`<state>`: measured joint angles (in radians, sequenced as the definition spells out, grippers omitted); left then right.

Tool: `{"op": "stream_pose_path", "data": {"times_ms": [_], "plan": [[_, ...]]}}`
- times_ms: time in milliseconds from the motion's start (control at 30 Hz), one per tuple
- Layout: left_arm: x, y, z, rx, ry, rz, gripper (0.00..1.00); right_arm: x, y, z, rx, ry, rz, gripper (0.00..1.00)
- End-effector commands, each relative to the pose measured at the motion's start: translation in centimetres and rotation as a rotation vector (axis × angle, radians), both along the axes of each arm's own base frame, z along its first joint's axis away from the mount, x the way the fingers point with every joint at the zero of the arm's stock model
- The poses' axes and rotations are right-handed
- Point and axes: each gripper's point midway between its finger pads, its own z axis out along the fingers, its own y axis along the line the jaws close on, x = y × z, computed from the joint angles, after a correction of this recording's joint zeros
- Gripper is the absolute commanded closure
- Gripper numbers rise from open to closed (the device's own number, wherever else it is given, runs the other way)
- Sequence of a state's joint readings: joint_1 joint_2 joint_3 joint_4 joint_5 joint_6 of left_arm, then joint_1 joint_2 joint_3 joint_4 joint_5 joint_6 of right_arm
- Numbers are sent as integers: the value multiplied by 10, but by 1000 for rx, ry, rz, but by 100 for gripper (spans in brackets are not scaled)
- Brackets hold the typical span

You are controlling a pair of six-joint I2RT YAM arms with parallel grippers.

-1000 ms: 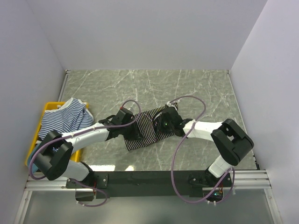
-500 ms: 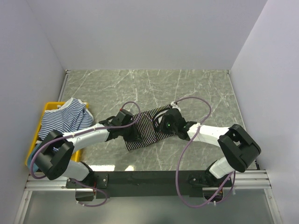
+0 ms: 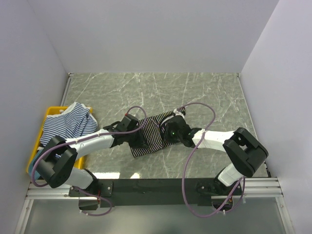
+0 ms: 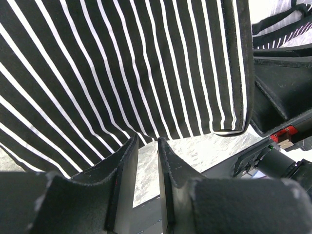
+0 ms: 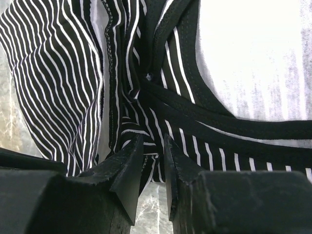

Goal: Fold and stack the tank tops
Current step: Fold the tank top

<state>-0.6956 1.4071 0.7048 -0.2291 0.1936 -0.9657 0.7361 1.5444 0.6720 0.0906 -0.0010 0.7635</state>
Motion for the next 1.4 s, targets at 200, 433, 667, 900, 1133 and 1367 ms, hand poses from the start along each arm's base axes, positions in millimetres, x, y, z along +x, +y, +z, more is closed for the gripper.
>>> {"op": "stream_pose_path", "data": {"times_ms": [200,433,667,900,1133,1367], "plan": [[2,-3,-4,-8,-6,3,71,7,9,15,34,-52,4,67],[1,-1,-7,0,-5,5,71,3,16,14,78,-26,10,63],[-1,4,-20,21,7,14,72,7,27,14,120,-4,1,70],[-3,8,-27,30,17,17,71,14,29,12,103,-5,-6,98],[-6,16,-35,49,31,30,71,40,15,34,58,-74,-53,100],[-9,20,-39,51,39,33,71,70,11,52,25,-132,-58,100]]}}
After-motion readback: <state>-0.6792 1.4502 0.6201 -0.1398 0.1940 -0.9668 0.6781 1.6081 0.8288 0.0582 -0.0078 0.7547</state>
